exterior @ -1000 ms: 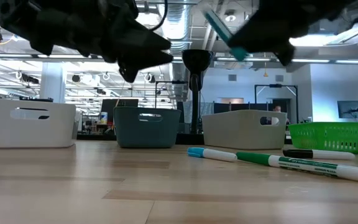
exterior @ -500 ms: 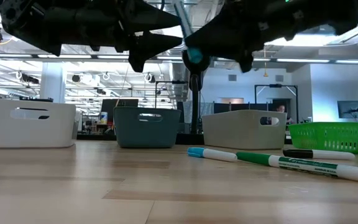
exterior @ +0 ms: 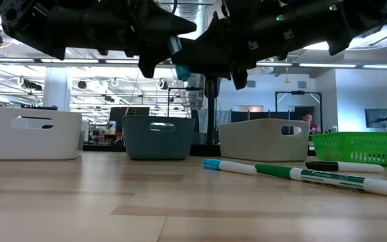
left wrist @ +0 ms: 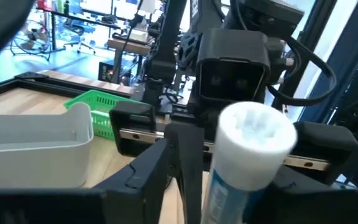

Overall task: Pick & Place Markers
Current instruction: Put the blue big marker pen into the blue bin

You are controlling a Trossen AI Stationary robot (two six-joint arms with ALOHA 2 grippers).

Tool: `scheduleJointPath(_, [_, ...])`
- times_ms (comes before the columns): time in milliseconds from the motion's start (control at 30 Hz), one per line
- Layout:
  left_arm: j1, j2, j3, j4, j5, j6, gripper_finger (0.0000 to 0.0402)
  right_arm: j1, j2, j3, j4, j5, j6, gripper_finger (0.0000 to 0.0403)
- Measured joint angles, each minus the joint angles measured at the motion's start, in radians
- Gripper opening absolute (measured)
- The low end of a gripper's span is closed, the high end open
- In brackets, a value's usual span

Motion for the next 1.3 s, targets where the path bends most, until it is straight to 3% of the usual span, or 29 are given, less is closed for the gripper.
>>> scheduleJointPath(367, [0.0, 0.0, 0.0, 0.001, -0.03, 0.002, 0.0058, -0.008, -0.042, 0.0, -0.008, 0.025, -0.042, 0.0076])
scheduleJointPath(633, [0.016, 0.002, -0.001, -0.055, -0.167, -0.001, 0.0058, 0.001, -0.043, 0.002, -0.211, 0.055, -0.024, 0.0139])
scheduleJointPath(767, [0.078, 0.002, -0.001, -0.112, -0.291, 0.001, 0.0058, 0.005, -0.041, 0.001, -0.271, 0.042, -0.024, 0.0168])
scheduleJointPath(867, [0.137, 0.002, -0.001, -0.121, -0.323, 0.002, 0.0058, 0.003, -0.041, 0.001, -0.276, 0.043, -0.024, 0.0185])
scheduleJointPath(1067, [0.308, 0.001, -0.001, -0.193, -0.328, -0.013, 0.006, 0.003, -0.041, 0.001, -0.27, 0.043, -0.024, 0.0202])
scheduleJointPath(1300, [0.427, 0.001, -0.001, -0.488, -0.184, -0.183, 0.0068, 0.003, -0.041, 0.001, -0.27, 0.044, -0.023, 0.0199])
